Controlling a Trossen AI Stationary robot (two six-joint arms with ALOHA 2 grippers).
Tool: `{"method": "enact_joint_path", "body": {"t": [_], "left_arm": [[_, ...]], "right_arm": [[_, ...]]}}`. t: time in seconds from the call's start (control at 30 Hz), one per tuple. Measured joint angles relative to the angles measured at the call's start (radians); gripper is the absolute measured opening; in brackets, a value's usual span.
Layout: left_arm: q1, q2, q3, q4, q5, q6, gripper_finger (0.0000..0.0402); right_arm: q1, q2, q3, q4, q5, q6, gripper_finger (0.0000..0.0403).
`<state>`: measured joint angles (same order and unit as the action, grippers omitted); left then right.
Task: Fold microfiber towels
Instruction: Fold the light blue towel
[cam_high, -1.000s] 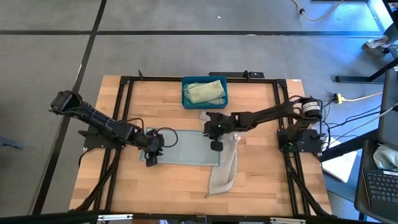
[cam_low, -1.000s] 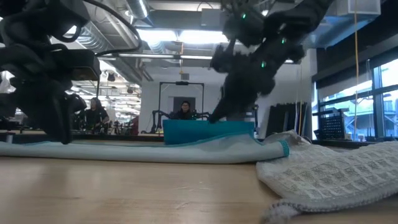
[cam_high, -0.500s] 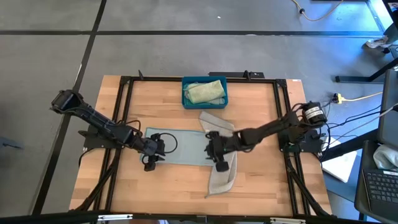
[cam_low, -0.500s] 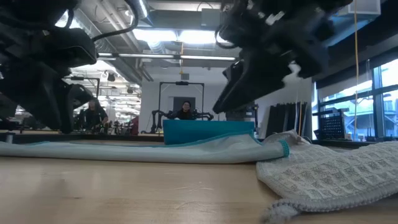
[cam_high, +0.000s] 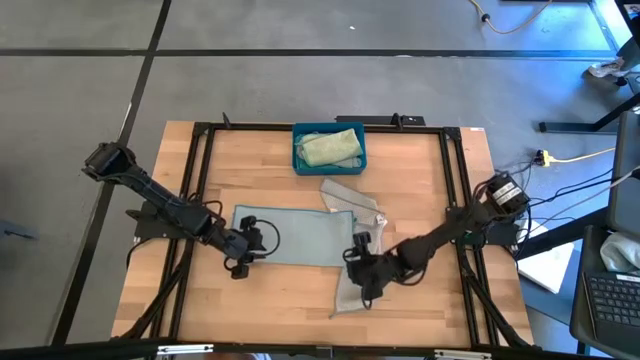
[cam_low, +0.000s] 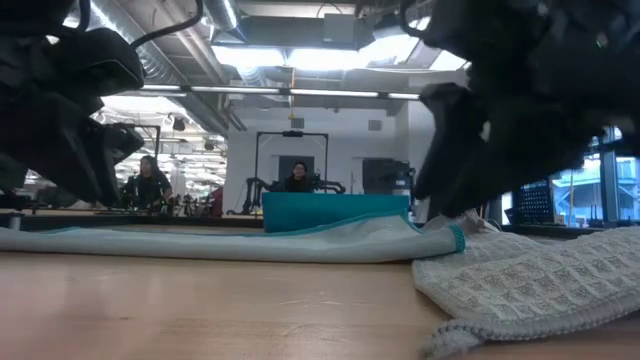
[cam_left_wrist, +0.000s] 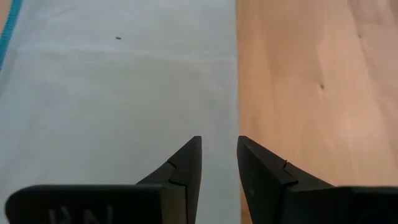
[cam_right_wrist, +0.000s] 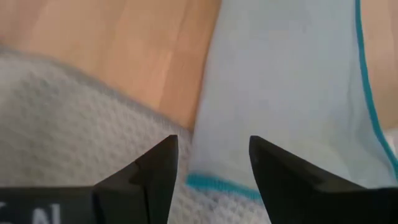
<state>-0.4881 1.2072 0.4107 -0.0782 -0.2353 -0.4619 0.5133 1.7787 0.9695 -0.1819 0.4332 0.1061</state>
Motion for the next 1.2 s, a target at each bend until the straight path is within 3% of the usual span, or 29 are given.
{"method": "enact_joint_path", "body": {"t": [0.3, 0.47, 0.57, 1.2], "left_arm": [[-0.011, 0.000, 0.000, 0.008, -0.010, 0.000, 0.0095], [-0.010, 0.000, 0.000, 0.008, -0.011, 0.000, 0.0095], [-0.010, 0.000, 0.000, 0.008, -0.011, 0.000, 0.0095], [-0.010, 0.000, 0.000, 0.010, -0.011, -0.017, 0.0095]], "right_arm": [[0.022, 0.091, 0.000, -0.017, 0.052, -0.025, 0.0201], [0.031, 0.100, 0.000, -0.035, 0.148, -0.053, 0.0192], [0.040, 0.101, -0.001, -0.036, 0.186, -0.083, 0.0171], [0.055, 0.100, 0.015, -0.077, 0.176, -0.083, 0.0014]]}}
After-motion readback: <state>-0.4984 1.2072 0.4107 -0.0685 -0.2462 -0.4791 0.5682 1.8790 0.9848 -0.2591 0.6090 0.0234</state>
